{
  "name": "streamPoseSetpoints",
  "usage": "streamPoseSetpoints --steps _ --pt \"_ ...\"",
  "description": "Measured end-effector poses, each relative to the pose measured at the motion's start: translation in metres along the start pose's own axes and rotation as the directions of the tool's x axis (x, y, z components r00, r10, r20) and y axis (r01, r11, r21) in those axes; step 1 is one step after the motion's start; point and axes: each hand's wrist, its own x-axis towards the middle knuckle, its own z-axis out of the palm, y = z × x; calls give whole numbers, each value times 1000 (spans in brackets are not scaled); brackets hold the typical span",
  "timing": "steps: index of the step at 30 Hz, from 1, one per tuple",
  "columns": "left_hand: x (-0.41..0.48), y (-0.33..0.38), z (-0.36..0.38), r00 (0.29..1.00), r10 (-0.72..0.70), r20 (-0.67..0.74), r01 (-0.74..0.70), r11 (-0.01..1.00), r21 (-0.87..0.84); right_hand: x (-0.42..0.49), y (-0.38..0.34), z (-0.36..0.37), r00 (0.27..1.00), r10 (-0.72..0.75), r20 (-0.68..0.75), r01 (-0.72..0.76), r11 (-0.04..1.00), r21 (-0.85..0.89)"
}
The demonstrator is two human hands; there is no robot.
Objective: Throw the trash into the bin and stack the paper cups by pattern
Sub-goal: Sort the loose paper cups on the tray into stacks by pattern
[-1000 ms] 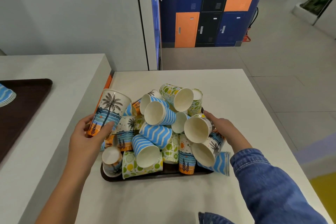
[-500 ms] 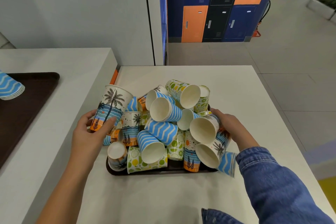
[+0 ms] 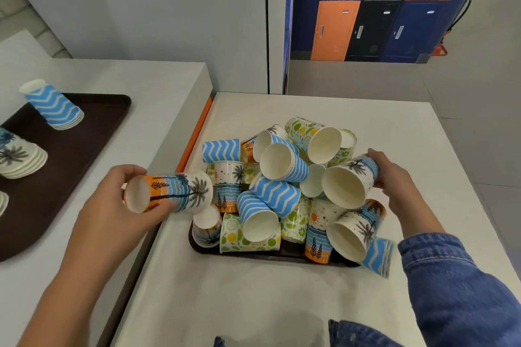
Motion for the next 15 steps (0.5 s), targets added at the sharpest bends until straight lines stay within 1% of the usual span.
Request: streamPoseSetpoints --steps 2,4,6,8,11,15 --pt "-1 0 -4 998 55 39 -59 994 91 -4 -10 3 997 -73 -26 73 997 31" --pt "0 0 1 983 152 103 -167 974 151 -8 -20 7 991 -125 -44 128 989 76" --pt "1 -2 13 959 240 150 -263 952 157 -16 -31 11 983 -180 -39 183 975 128" --pt "1 -4 28 936 297 187 -327 932 159 -25 -42 16 971 -239 -30 240 956 171" --pt "4 -10 49 914 347 211 -389 896 213 -35 -53 23 949 -313 -28 311 925 219" --pt "7 -21 66 905 348 243 -409 870 275 -43 -57 33 940 -341 4 329 909 255"
